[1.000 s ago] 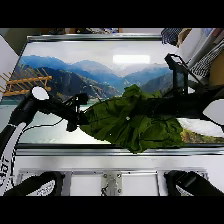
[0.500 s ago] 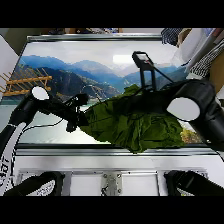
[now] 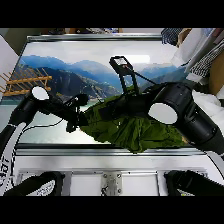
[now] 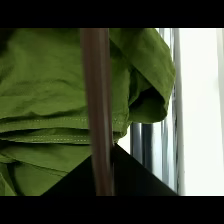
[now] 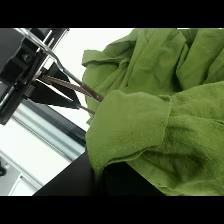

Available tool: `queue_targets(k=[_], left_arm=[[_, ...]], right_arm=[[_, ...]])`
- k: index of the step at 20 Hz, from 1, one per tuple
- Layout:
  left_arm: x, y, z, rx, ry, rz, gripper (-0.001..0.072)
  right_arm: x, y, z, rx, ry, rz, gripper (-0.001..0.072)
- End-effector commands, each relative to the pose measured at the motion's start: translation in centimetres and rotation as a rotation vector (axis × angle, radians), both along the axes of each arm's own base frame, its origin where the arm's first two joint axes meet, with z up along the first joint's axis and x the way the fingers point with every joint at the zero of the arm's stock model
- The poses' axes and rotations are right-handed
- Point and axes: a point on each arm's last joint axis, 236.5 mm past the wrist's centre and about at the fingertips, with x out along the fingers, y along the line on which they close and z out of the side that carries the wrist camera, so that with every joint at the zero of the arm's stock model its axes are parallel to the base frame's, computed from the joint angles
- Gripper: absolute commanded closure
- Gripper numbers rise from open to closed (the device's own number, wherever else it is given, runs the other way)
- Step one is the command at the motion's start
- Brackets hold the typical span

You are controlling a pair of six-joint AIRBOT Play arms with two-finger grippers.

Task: Fold the clothes and pants, and hang the long-sleeved shirts on hangers.

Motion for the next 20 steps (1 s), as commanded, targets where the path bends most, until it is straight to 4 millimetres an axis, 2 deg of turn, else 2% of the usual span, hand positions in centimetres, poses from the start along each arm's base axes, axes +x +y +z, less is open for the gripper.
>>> queue_targets(k=[1, 2, 3, 5, 7, 9, 11, 13, 15, 17, 18, 20], left_arm=[[-0.2, 0.1, -0.1, 0.005, 0.006, -0.008, 0.0698], [-0.3, 0.1, -0.1, 0.003, 0.003, -0.016, 0.0698], [-0.3, 0.1, -0.1, 0.002, -0.001, -0.022, 0.0698], [-0.3, 0.1, -0.1, 0.002, -0.003, -0.024, 0.0698], [-0.3, 0.1, -0.1, 0.001, -0.004, -0.026, 0.0697], [-0.5, 0.1, 0.0, 0.001, 0.002, -0.031, 0.0698], [-0.8, 0.1, 0.0, 0.0, 0.012, -0.039, 0.0698], [-1.3, 0.2, 0.1, 0.0, 0.029, -0.051, 0.0697], [-1.6, 0.2, 0.1, -0.001, 0.039, -0.059, 0.0698], [-1.9, 0.3, 0.2, -0.001, 0.051, -0.067, 0.0697], [-2.0, 0.4, 0.2, -0.001, 0.057, -0.07, 0.0698], [-2.0, 0.8, 0.3, -0.001, 0.064, -0.062, 0.0698]], right_arm=[[0.1, -0.9, 0.3, -0.019, -0.012, -0.008, 0.0507], [0.1, -1.3, 0.8, -0.011, -0.019, -0.014, 0.0265], [0.2, -1.8, 1.3, -0.003, -0.026, -0.024, 0.0115], [-0.3, -3.2, 2.7, 0.005, -0.038, -0.01, 0.01], [-1.6, -5.2, 4.3, 0.021, -0.019, 0.048, 0.01], [-2.5, -8.3, 5.5, 0.018, -0.019, 0.111, 0.01], [-2.5, -12.3, 5.8, -0.031, -0.061, 0.154, 0.01], [-1.3, -16.1, 5.7, -0.059, -0.099, 0.104, 0.01], [-0.3, -19.3, 4.3, -0.064, -0.099, 0.041, 0.01], [-0.1, -20.6, 2.5, 0.008, -0.077, 0.039, 0.01], [0.1, -20.7, 2.0, 0.075, -0.073, 0.044, 0.01], [0.7, -20.5, 2.2, 0.223, -0.103, 0.063, 0.01]])
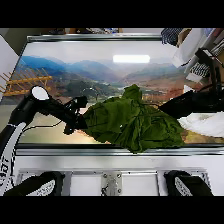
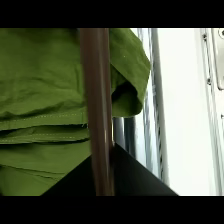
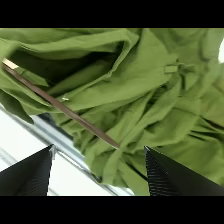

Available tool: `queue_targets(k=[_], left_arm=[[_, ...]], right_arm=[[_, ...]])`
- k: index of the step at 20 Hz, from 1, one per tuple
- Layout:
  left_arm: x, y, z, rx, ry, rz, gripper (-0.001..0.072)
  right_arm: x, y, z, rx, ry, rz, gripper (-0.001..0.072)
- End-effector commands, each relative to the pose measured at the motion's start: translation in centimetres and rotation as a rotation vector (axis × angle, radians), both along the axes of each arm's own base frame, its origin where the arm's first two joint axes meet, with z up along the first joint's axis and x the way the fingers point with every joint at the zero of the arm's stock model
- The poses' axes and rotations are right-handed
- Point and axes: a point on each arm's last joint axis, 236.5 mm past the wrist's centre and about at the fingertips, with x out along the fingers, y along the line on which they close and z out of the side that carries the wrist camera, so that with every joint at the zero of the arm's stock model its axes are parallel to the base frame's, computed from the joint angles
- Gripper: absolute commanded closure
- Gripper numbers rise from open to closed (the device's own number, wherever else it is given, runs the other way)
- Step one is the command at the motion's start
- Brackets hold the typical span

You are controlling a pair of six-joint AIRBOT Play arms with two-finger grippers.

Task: Fold the clothes and pants, and hang the long-sleeved shirts on hangers.

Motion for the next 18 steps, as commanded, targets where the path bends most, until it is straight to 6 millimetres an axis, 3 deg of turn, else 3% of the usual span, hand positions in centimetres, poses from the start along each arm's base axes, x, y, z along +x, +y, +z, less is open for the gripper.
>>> queue_targets(k=[1, 6, 10, 15, 18], left_arm=[[-0.3, 0.6, 0.1, 0.0, 0.024, 0.005, 0.0698], [-0.7, 2.2, 0.5, -0.005, 0.074, 0.028, 0.0697], [-0.6, 2.3, 0.5, -0.006, 0.074, 0.032, 0.0697], [-0.3, 2.3, 0.4, -0.006, 0.063, 0.04, 0.0697], [-0.3, 2.3, 0.4, -0.006, 0.062, 0.041, 0.0697]], right_arm=[[0.7, -0.4, 0.6, 0.225, -0.092, 0.058, 0.0101], [1.1, -0.3, -0.3, 0.234, -0.154, 0.144, 0.0101], [1.6, -0.3, -0.5, 0.25, -0.147, 0.14, 0.0101], [1.5, -0.1, -0.8, 0.118, -0.407, 0.396, 0.01], [2.4, 0.6, -0.2, 0.192, -0.449, 0.422, 0.01]])
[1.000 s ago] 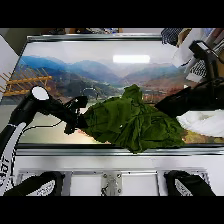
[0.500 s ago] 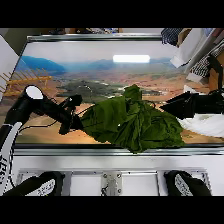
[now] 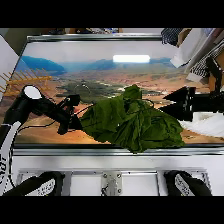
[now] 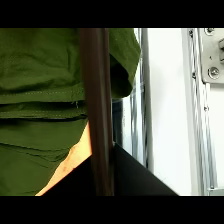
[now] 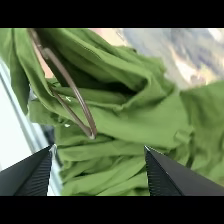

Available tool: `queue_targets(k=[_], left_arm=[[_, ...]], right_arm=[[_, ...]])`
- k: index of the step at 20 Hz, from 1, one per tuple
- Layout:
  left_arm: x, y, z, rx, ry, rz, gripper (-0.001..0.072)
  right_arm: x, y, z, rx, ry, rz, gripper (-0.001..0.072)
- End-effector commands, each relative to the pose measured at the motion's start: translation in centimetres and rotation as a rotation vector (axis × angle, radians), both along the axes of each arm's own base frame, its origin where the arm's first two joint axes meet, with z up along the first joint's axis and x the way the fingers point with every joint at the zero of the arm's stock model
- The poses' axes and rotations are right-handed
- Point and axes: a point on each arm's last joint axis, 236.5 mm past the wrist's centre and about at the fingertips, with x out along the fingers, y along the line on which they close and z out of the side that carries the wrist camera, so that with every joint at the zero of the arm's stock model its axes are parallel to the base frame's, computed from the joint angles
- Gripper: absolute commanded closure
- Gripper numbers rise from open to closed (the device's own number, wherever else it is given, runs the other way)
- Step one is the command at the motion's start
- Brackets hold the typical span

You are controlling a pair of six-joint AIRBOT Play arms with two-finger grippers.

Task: Fold the clothes and pants, and hang the long-sleeved shirts on hangers.

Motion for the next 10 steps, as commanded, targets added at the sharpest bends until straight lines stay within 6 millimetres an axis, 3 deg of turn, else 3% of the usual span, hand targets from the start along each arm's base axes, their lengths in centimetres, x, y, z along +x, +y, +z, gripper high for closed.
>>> queue_targets(k=[1, 5, 10], left_arm=[[0.0, 0.0, 0.0, 0.0, -0.001, 0.002, 0.0698], [0.0, 0.0, 0.0, 0.0, 0.0, 0.001, 0.0698], [0.0, 0.0, 0.0, -0.001, 0.001, 0.001, 0.0698]], right_arm=[[0.9, 0.9, 0.8, 0.066, -0.084, 0.073, 0.01], [1.5, 3.1, -1.0, 0.113, -0.038, 0.169, 0.01], [0.7, 7.1, -3.6, 0.136, 0.045, 0.307, 0.0101]])
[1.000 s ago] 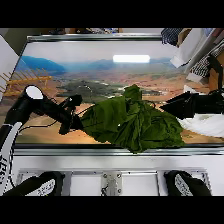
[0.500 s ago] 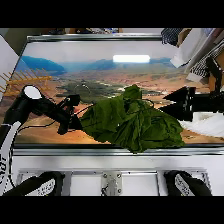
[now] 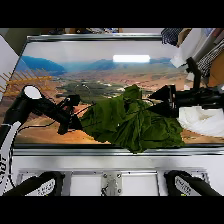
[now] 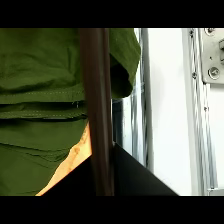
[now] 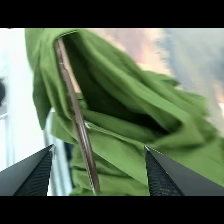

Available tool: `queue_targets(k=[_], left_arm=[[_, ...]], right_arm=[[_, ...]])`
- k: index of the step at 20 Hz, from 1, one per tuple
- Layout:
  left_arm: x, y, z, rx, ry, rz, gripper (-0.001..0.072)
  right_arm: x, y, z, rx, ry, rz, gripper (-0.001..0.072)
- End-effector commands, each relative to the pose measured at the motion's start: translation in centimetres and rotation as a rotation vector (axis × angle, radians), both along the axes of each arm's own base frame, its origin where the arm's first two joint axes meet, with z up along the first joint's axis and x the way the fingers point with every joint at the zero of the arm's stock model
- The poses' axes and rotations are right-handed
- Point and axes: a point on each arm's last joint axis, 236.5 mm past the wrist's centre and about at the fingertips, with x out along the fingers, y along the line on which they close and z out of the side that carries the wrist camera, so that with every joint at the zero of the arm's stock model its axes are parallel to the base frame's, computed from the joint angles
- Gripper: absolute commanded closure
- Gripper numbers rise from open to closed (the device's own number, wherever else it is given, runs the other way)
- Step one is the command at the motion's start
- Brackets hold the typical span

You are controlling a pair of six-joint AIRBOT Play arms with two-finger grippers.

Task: Fold the clothes and pants, and hang the long-sleeved shirts on hangers.

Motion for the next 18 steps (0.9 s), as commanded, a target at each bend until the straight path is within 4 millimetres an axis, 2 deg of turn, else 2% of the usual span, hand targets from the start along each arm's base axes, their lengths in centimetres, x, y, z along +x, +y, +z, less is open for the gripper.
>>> queue_targets(k=[1, 5, 11, 18], left_arm=[[0.0, 0.0, 0.0, 0.0, 0.002, 0.0, 0.0698], [0.0, 0.0, 0.0, -0.001, 0.001, 0.0, 0.0697], [0.0, 0.0, 0.0, 0.0, 0.002, 0.0, 0.0697], [0.0, 0.0, 0.0, -0.001, 0.001, 0.0, 0.0698]], right_arm=[[-0.6, 2.7, -1.7, 0.014, 0.046, 0.096, 0.0101], [-0.9, 4.7, -2.8, 0.014, 0.075, 0.141, 0.0102], [-0.2, 5.2, -1.9, 0.057, 0.064, 0.118, 0.0102], [-0.3, 5.2, -2.0, 0.051, 0.019, 0.137, 0.0104]])
